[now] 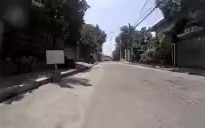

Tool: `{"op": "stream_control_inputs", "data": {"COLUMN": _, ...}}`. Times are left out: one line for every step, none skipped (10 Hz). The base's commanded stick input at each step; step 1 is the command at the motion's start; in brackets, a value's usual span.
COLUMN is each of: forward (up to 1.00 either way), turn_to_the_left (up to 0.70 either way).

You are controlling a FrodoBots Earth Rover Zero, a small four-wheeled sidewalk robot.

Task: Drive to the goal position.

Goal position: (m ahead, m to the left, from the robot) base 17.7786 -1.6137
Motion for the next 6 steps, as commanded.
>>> {"op": "stream_control_inputs", "data": {"forward": 1.0, "turn_to_the_left": 0.0}}
{"op": "stream_control_inputs", "data": {"forward": 1.0, "turn_to_the_left": 0.0}}
{"op": "stream_control_inputs", "data": {"forward": 1.0, "turn_to_the_left": 0.0}}
{"op": "stream_control_inputs", "data": {"forward": 1.0, "turn_to_the_left": 0.0}}
{"op": "stream_control_inputs", "data": {"forward": 1.0, "turn_to_the_left": 0.0}}
{"op": "stream_control_inputs", "data": {"forward": 1.0, "turn_to_the_left": 0.0}}
